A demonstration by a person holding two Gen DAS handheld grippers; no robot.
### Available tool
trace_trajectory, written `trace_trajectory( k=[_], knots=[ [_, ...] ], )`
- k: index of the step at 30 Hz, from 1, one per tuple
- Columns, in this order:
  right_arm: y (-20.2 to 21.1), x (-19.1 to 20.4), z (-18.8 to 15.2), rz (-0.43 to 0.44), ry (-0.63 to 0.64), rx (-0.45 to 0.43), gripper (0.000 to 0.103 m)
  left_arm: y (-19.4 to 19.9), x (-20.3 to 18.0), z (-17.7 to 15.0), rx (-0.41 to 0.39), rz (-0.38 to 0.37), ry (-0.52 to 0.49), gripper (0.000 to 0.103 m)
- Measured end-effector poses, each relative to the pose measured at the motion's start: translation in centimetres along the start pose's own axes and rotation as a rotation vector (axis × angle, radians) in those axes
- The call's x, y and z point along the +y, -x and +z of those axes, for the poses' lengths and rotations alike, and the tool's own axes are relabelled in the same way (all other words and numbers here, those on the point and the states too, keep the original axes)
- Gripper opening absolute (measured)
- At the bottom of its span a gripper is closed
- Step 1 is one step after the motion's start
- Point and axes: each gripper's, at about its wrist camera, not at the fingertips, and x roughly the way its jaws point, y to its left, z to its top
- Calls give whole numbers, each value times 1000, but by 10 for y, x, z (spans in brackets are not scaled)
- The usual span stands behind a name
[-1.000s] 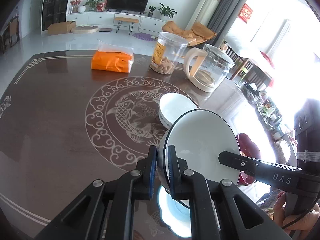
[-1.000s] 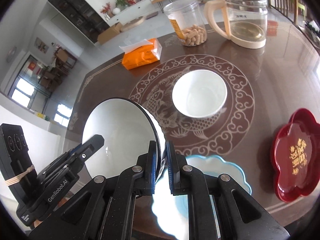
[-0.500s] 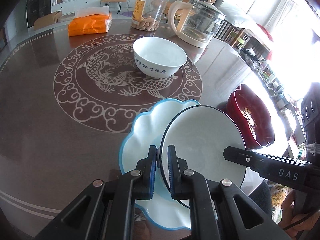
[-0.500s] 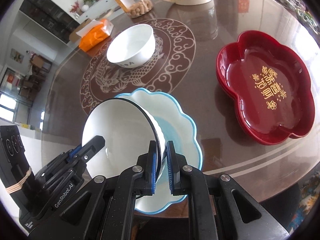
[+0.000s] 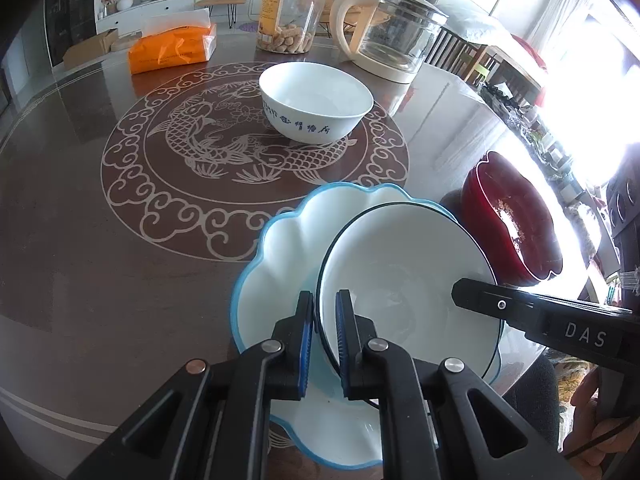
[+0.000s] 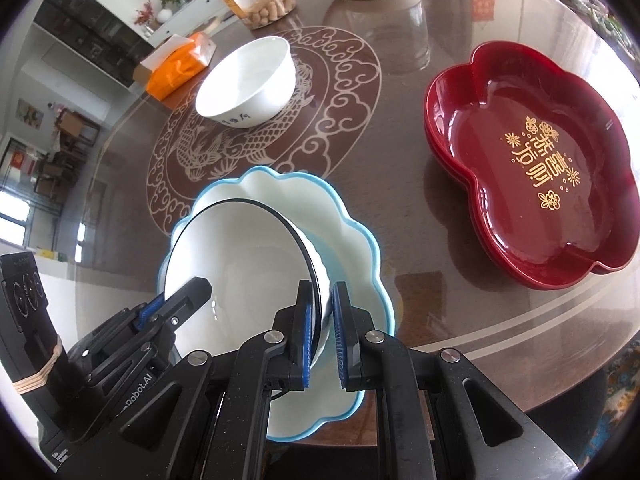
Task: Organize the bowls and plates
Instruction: 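Carry the black-rimmed bowl into the scalloped bowl and lower it, then open the left gripper and pull it back from the bowls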
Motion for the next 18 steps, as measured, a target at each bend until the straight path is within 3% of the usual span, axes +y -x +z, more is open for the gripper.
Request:
trace_trajectory(
  k=[6,8,11,12,14,16,18],
  knots=[
    [4,4,-5,15,44,-42,21,11,-1,0,-48,56,-21,11],
    [10,5,-7,33,50,-69,37,20,-1,-1,-66,68,-22,11],
    [25,7,-13,47,69,-132,48,38,-4,-4,-106,95,-30,11],
    [31,8,-16,42,76,-158,48,45,-6,-6,-124,107,-37,11],
    [48,12,-25,22,103,-226,58,56,-10,-12,-155,131,-53,12],
    [65,18,-37,-30,139,-308,61,64,-14,-19,-166,147,-73,12],
    [79,22,-52,-90,163,-386,72,68,-21,-27,-170,157,-96,12]
  ],
)
